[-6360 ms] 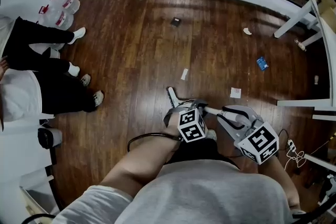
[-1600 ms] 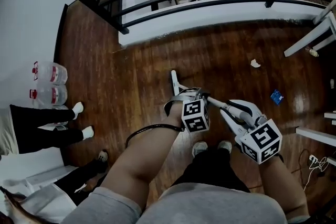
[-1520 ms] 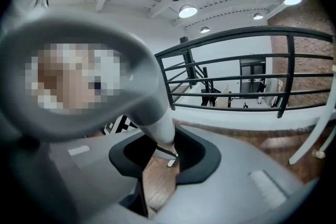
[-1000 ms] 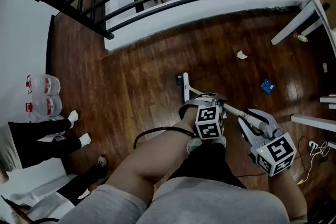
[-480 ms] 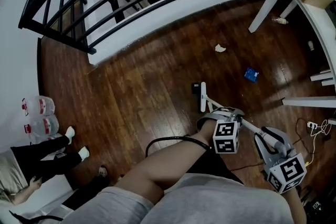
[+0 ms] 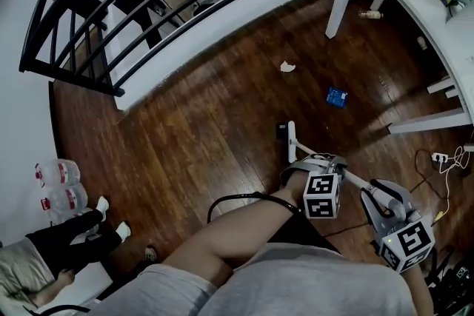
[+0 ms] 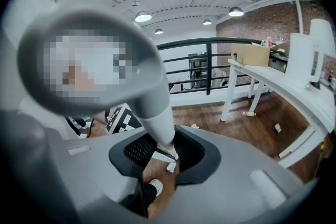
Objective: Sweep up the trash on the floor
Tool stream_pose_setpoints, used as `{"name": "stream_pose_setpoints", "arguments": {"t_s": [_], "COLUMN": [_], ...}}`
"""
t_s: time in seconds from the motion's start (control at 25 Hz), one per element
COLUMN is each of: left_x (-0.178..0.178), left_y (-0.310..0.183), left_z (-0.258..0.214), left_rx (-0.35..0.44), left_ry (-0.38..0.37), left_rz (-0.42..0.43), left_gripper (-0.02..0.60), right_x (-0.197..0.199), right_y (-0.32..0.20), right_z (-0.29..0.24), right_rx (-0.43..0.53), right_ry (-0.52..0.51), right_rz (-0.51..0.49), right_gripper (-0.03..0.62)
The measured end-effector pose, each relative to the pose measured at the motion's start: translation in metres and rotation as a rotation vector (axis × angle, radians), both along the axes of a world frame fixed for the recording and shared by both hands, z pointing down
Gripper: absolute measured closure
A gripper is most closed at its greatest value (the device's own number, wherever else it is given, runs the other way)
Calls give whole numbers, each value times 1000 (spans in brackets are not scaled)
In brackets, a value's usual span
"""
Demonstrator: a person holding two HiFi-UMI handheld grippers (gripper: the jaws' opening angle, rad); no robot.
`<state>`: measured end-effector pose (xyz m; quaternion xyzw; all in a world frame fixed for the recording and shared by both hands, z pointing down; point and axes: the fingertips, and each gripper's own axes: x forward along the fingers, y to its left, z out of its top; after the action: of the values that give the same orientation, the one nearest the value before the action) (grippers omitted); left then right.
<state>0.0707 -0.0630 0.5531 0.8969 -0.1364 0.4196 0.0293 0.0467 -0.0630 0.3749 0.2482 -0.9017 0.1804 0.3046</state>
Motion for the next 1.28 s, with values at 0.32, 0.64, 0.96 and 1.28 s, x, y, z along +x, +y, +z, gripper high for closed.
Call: {"name": "stream_pose_setpoints", "arguments": {"t_s": [0.32,0.64,0.96,1.28], "left_x": [10,-24,-104,-175], "left_y": [-13,-53,-123,-195], "left_z": [-17,-20,-15,13], "left_rx": [21,74,103,109], "left_ry": [-91,-177,-235,-255], "left_rz": [11,28,105,297], "left_gripper": [495,494,495,495], "right_x": [12,-1,-73,-148], "right_y": [-12,-49,-110,-180], "right_z": [-22,-23,-15,13], "right_rx": [26,37,63,62], "right_ry": [-97,-202,-228,-195], "right_rz": [3,43,107,247], "right_gripper": [487,487,487,485]}}
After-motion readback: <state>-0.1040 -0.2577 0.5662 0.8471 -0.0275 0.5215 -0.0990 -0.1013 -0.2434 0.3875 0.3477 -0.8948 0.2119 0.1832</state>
